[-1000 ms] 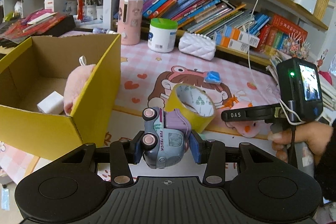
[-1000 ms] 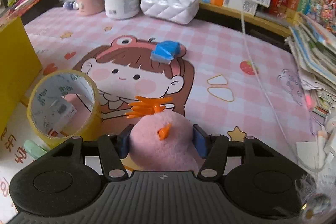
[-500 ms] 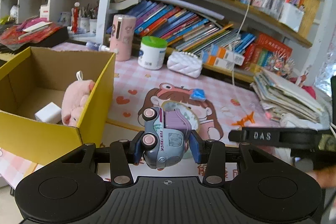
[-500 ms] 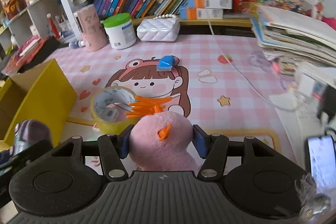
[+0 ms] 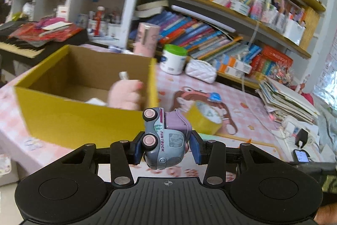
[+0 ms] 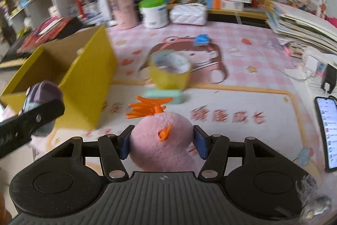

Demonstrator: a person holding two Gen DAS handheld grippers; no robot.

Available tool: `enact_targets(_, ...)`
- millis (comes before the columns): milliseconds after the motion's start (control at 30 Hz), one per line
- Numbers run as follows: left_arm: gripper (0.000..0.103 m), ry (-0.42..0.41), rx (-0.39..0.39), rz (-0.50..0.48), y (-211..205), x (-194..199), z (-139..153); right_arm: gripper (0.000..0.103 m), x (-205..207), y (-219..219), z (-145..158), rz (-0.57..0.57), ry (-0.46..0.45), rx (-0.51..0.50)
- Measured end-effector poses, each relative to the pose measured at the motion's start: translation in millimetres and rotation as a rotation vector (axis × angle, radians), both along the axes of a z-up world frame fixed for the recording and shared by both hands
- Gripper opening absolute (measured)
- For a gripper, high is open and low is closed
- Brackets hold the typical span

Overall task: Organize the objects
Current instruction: 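Grasp the small pink plush chick with the right tool while the left lifts the truck toward the box, then carry the truck and the chick over the yellow box with both tools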

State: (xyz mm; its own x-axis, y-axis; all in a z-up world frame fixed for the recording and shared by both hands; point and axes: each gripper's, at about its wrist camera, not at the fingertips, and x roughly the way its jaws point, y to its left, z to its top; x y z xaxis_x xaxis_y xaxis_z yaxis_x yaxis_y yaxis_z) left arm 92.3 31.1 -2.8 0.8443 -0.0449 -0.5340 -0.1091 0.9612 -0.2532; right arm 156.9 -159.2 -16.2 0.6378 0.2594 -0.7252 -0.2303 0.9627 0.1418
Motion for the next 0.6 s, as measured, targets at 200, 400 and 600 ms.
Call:
enact_targets(200, 0.042, 0.026, -0.008, 0.065, 40.0, -33.1, -3.1, 0.056, -32.5, 46.3, -2.4, 0.084, 0.018, -0.016)
enact_targets(400, 0.042, 0.034, 0.004, 0.108, 73.6, -66.1, -4.3, 0.056, -60.6, 84.9, -4.0, 0.126, 0.024, -0.009)
enact_targets(600, 0.042, 0.036, 0.03, 0.123, 100.8, -92.6, -4.4, 0.053, -85.5, 119.4, -5.7, 0.155, 0.017, 0.0)
